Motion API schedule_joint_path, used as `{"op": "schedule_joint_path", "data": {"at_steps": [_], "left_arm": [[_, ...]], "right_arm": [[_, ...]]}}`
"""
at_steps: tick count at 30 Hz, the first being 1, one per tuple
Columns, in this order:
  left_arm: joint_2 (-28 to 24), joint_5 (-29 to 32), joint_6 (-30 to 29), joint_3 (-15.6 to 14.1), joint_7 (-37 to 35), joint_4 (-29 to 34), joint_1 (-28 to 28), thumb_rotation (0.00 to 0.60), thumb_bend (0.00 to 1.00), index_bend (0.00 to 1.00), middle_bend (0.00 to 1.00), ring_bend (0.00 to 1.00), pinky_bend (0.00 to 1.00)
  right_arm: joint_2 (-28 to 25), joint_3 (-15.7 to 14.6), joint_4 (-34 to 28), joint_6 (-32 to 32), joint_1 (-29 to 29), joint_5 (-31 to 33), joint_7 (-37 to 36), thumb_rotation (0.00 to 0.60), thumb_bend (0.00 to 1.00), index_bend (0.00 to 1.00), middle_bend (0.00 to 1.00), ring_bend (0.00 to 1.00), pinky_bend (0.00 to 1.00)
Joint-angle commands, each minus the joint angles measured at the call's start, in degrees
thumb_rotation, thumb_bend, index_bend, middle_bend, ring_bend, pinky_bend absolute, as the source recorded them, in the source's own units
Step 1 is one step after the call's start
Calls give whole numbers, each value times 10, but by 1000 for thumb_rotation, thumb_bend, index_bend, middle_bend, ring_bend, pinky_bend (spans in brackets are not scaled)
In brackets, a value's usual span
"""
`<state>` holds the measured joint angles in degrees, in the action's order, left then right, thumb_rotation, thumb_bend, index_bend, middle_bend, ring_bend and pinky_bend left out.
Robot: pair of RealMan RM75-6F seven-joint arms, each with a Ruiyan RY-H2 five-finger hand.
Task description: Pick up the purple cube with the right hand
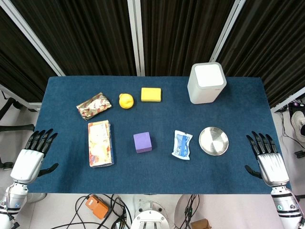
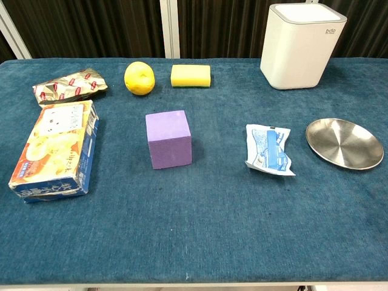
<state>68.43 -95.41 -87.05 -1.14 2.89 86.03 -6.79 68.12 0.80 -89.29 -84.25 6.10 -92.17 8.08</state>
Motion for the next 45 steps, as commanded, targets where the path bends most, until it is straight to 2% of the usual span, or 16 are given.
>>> {"op": "schedule_joint_path", "data": {"at_steps": [1,4,8,11,14,20,23,27,33,40,42,43,45], "left_arm": [[-7,9,12,-2,-5,9,-2,600,90,0,0,0,12],[-11,11,14,0,-11,14,-4,600,90,0,0,0,12],[-18,12,13,1,-20,15,-5,600,90,0,0,0,12],[-21,13,14,3,-26,15,-7,600,90,0,0,0,12],[-26,19,20,4,-34,14,-10,600,92,0,0,0,12],[-32,36,18,12,-48,13,-8,600,103,0,0,0,12],[-35,42,24,15,-53,12,-11,600,107,0,0,0,12],[-42,47,38,14,-71,10,-16,600,116,0,0,0,12],[-44,43,28,13,-73,5,-12,600,139,0,0,0,12],[-50,38,15,10,-91,0,-5,600,139,0,0,0,12],[-51,36,12,9,-94,0,-4,600,140,0,0,0,12],[-52,35,11,8,-94,-1,-4,600,140,0,0,0,12],[-52,33,9,8,-96,-1,-3,600,141,0,0,0,12]], "right_arm": [[2,-2,2,5,4,-6,-1,600,299,0,0,0,0],[15,-5,17,7,16,-28,-16,600,299,0,0,0,0],[29,-8,19,46,53,-60,-21,600,298,0,0,0,0],[36,3,-11,104,102,-73,4,600,298,0,0,0,0],[57,32,-40,175,163,-69,27,600,298,0,0,0,0],[121,104,-74,329,284,19,92,600,298,0,0,0,0],[182,131,-56,383,334,83,148,600,299,0,0,0,0],[267,154,0,437,400,174,198,600,298,0,0,0,0],[355,157,89,464,474,285,275,600,298,0,0,0,0],[396,140,134,450,515,364,329,600,298,0,0,0,4],[401,137,138,439,520,369,329,600,299,30,39,31,112],[403,136,139,433,521,366,328,600,304,115,119,121,243],[408,133,142,415,520,359,322,600,335,385,345,400,532]]}}
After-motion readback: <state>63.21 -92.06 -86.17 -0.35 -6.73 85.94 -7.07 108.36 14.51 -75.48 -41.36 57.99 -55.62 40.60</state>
